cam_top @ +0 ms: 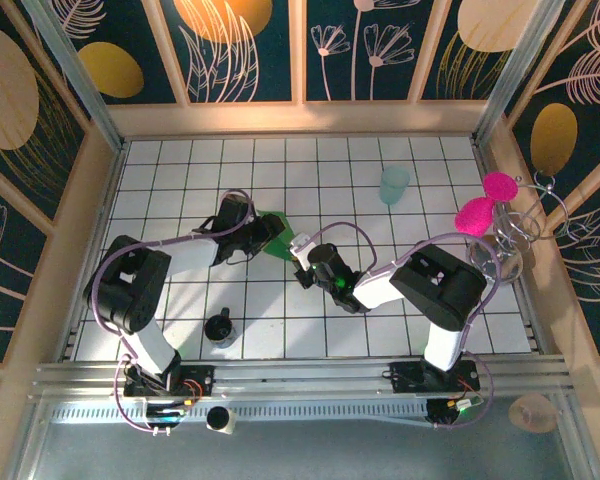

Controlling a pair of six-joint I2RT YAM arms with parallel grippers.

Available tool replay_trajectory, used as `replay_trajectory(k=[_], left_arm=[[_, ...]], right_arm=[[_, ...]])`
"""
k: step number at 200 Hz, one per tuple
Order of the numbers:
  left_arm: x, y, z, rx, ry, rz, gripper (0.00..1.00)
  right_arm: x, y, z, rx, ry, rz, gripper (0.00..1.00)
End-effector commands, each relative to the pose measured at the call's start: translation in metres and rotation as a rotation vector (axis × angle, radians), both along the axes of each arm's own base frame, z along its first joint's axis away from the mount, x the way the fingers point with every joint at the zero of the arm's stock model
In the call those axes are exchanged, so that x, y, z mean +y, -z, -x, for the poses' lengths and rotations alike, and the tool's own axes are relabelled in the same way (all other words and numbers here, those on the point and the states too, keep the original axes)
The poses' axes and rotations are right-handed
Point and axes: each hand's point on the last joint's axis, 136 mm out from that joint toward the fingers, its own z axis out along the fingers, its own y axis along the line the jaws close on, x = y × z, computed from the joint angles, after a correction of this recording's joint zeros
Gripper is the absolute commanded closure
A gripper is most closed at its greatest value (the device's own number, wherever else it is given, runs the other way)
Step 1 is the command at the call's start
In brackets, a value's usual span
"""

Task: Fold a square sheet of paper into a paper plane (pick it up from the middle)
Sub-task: Fourth fold the wing at the center of the table.

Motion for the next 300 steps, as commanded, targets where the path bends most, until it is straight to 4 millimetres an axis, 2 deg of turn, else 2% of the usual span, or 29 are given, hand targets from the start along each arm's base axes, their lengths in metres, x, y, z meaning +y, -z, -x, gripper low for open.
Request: replay_trajectory(k=[1, 34, 69, 125, 181, 210, 225, 252, 275, 300], left_arm=[[0.001, -0.031, 0.000, -0.084, 0.044, -0.002, 0.36], [0.011, -0.039, 0.008, -0.115, 0.016, -0.009, 0.33], [0.016, -0.048, 0.020, -0.160, 0.002, 0.034, 0.33], [0.024, -0.061, 0.036, -0.224, -0.030, 0.110, 0.35], [0.022, -0.061, 0.049, -0.236, -0.015, 0.166, 0.37], [0.022, -0.039, 0.056, -0.156, -0.028, 0.146, 0.36], [0.014, -0.032, 0.057, -0.119, -0.015, 0.161, 0.35], [-0.007, -0.027, 0.054, -0.063, 0.021, 0.201, 0.31], [-0.014, -0.014, 0.050, 0.001, 0.008, 0.212, 0.31], [-0.020, -0.014, 0.042, 0.006, 0.003, 0.212, 0.32]], right_arm=[[0.007, -0.011, 0.007, -0.006, -0.044, -0.015, 0.96], [0.006, -0.007, 0.018, 0.067, -0.081, -0.003, 1.00], [-0.001, -0.005, 0.026, 0.167, -0.086, -0.029, 1.00], [-0.005, -0.004, 0.040, 0.360, -0.132, -0.155, 1.00], [-0.014, -0.011, 0.035, 0.425, -0.119, -0.242, 1.00], [-0.013, -0.010, 0.034, 0.418, -0.124, -0.230, 1.00], [-0.013, -0.010, 0.033, 0.414, -0.125, -0.227, 1.00], [-0.014, -0.008, 0.031, 0.406, -0.120, -0.215, 1.00], [-0.014, -0.007, 0.031, 0.398, -0.122, -0.210, 1.00], [-0.014, -0.005, 0.031, 0.389, -0.121, -0.194, 1.00]])
